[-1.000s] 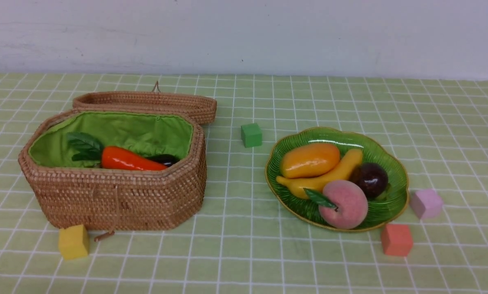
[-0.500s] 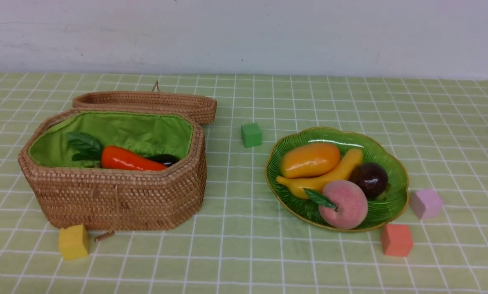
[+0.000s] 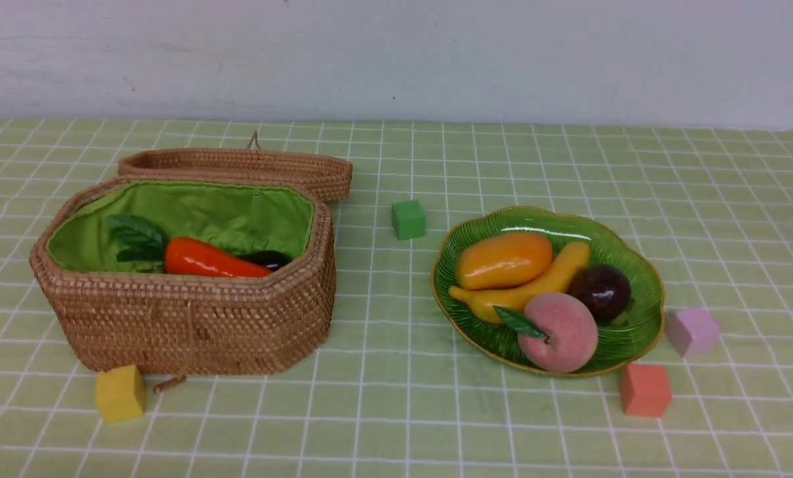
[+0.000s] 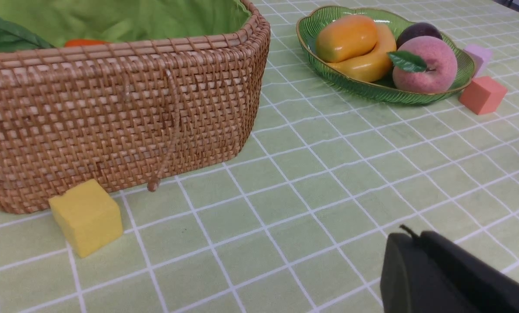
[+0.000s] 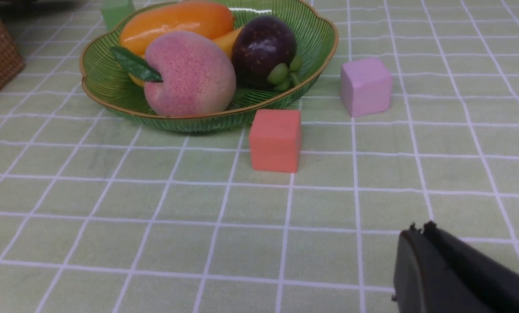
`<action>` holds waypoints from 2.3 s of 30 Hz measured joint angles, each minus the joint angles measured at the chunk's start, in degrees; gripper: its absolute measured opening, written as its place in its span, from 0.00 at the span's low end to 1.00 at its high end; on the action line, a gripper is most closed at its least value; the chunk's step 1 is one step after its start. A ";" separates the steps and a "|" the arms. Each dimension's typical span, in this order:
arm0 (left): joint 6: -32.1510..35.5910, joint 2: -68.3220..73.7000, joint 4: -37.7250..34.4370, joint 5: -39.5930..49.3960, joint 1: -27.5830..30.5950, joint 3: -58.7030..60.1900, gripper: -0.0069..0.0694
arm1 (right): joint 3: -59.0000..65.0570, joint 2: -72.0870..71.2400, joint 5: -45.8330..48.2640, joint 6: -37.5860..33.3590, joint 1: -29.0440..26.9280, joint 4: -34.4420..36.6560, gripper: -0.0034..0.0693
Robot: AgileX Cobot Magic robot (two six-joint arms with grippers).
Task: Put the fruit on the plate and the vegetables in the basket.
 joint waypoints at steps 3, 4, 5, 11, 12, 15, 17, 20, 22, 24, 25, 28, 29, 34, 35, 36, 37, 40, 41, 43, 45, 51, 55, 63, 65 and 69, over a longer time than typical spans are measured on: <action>0.00 0.00 0.00 0.00 0.00 0.00 0.11 | 0.00 0.00 0.00 0.00 0.00 0.00 0.03; 0.00 0.00 0.00 0.00 0.00 0.00 0.11 | 0.00 0.00 0.00 0.00 0.00 0.00 0.03; 0.00 0.00 0.00 0.00 0.00 0.00 0.11 | 0.00 0.00 0.00 0.00 0.00 0.00 0.03; 0.00 0.00 0.27 0.00 0.00 0.00 0.12 | 0.00 0.00 0.00 0.00 0.00 0.00 0.03; 0.00 0.00 0.70 -0.25 0.00 0.07 0.12 | 0.00 0.00 0.00 0.00 0.00 0.00 0.03; -0.13 -0.16 1.29 -2.30 0.20 0.46 0.12 | 0.00 0.00 0.00 0.00 0.00 0.00 0.03; 0.54 -0.57 1.20 -3.54 1.16 0.46 0.11 | 0.00 0.00 0.00 0.00 0.00 0.00 0.04; 6.58 -1.63 -3.27 -5.92 7.70 0.46 0.07 | 0.00 0.00 0.00 0.00 0.00 0.00 0.04; 12.29 -1.70 -7.98 -8.27 13.70 0.92 0.07 | 0.00 0.00 0.00 0.00 0.00 0.00 0.05; 16.23 -1.70 -11.96 -11.26 19.68 2.00 0.07 | 0.00 0.00 0.05 0.00 0.00 0.00 0.05; 17.88 -1.70 -14.22 -13.16 23.55 2.92 0.07 | 0.00 0.00 0.05 0.00 0.00 0.05 0.05; 19.80 -1.70 -18.58 -17.95 30.87 7.00 0.07 | 0.00 0.00 0.05 0.01 0.00 0.04 0.05; 19.79 -1.70 -19.96 -18.96 32.75 8.70 0.07 | 0.00 0.00 0.05 0.01 0.00 0.04 0.05; 18.61 -1.70 -22.40 -11.07 36.19 11.12 0.07 | 0.00 0.00 0.10 0.06 0.00 0.04 0.05; 18.44 -1.70 -22.40 -10.23 36.19 11.19 0.07 | 0.00 0.00 0.10 0.06 0.00 0.04 0.05; 18.04 -1.70 -22.51 -8.31 36.19 11.33 0.07 | 0.00 0.00 0.10 0.06 0.00 0.04 0.05; 17.79 -1.70 -22.51 -8.19 36.19 11.33 0.07 | 0.00 0.00 0.10 0.06 0.00 0.04 0.05; 17.77 -1.70 -22.30 -8.41 36.19 11.33 0.07 | 0.00 0.00 0.10 0.06 0.00 0.04 0.05; 17.77 -1.70 -22.25 -8.48 36.19 11.33 0.07 | 0.00 0.00 0.10 0.06 0.00 0.04 0.05; 17.77 -1.70 -22.25 -8.55 36.19 11.33 0.07 | 0.00 0.00 0.10 0.06 0.00 0.04 0.05; 17.77 -1.70 -22.19 -8.55 36.19 11.33 0.07 | 0.00 0.00 0.10 0.06 0.00 0.04 0.05; 17.77 -1.70 -22.08 -8.55 36.19 11.33 0.07 | 0.00 0.00 0.10 0.06 0.00 0.04 0.06; 17.77 -1.70 -22.08 -8.55 36.19 11.33 0.07 | 0.00 0.00 0.10 0.06 0.00 0.04 0.07; 17.77 -1.70 -22.08 -8.55 36.19 11.33 0.07 | 0.00 0.00 0.10 0.12 0.00 0.04 0.08; 17.77 -1.70 -22.08 -8.55 36.19 11.33 0.07 | 0.00 0.00 0.10 0.12 0.00 0.04 0.08; 17.77 -1.70 -22.08 -8.55 36.19 11.33 0.07 | 0.00 0.00 0.10 0.12 0.00 0.04 0.08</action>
